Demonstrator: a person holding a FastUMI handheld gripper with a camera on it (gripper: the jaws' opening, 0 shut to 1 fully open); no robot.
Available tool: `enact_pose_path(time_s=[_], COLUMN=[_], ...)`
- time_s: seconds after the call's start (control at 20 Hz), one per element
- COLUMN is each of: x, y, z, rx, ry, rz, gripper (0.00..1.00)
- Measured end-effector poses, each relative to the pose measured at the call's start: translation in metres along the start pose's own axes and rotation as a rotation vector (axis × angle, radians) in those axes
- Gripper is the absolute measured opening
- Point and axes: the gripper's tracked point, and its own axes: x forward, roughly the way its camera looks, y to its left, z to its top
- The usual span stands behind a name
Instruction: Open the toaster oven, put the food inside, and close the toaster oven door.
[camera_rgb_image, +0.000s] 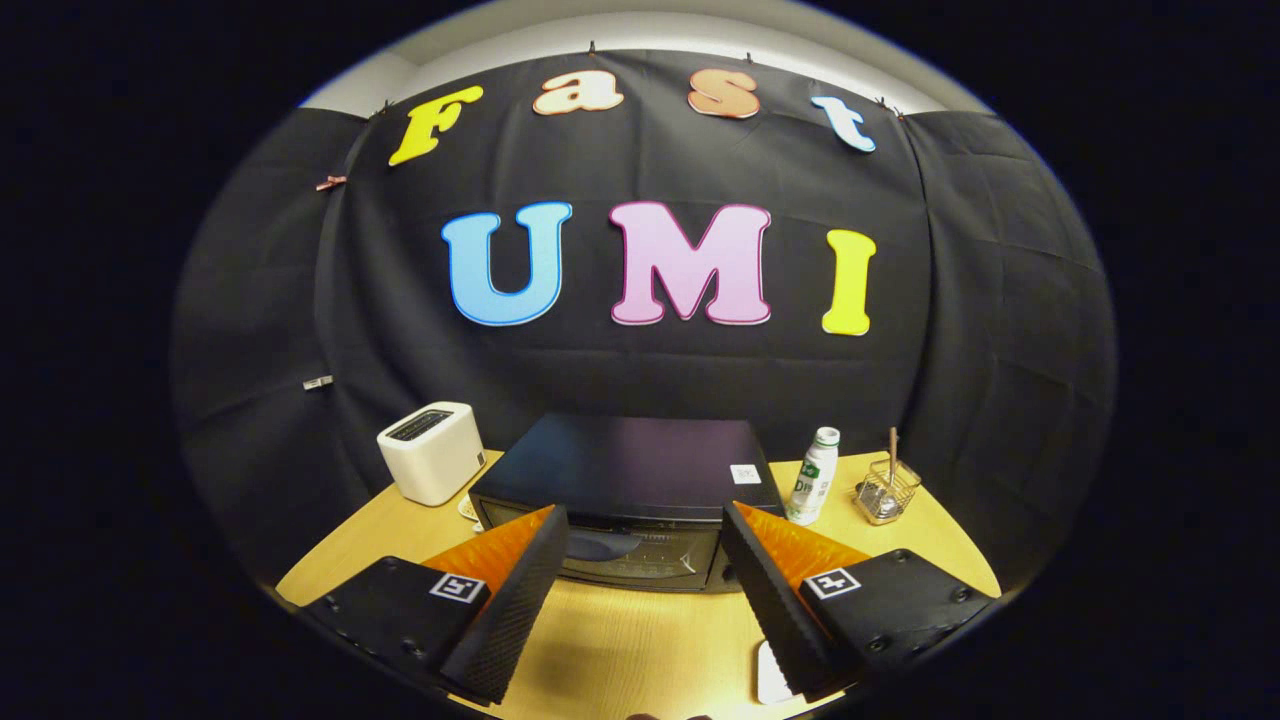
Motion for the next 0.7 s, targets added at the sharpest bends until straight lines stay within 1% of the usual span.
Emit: enact_pose_path(time_s=[0.15, 0.3, 0.4, 0.5, 0.6, 0.7], x=[0.035, 0.066, 0.082, 0.093, 0.105, 0.109], y=[0.018, 0.029, 0.035, 0.036, 0.029, 0.028], z=[-0.026, -0.052, -0.066, -0.071, -0.07, -0.073], rx=[0.024, 0.045, 0.082, 0.107, 0.126, 0.168], ry=[0.064, 0.118, 0.145, 0.159, 0.137, 0.153], rz=[0.009, -0.007, -0.018, -0.044, -0.081, -0.097], gripper=[0.99, 1.0, 1.0, 1.0, 1.0, 0.99])
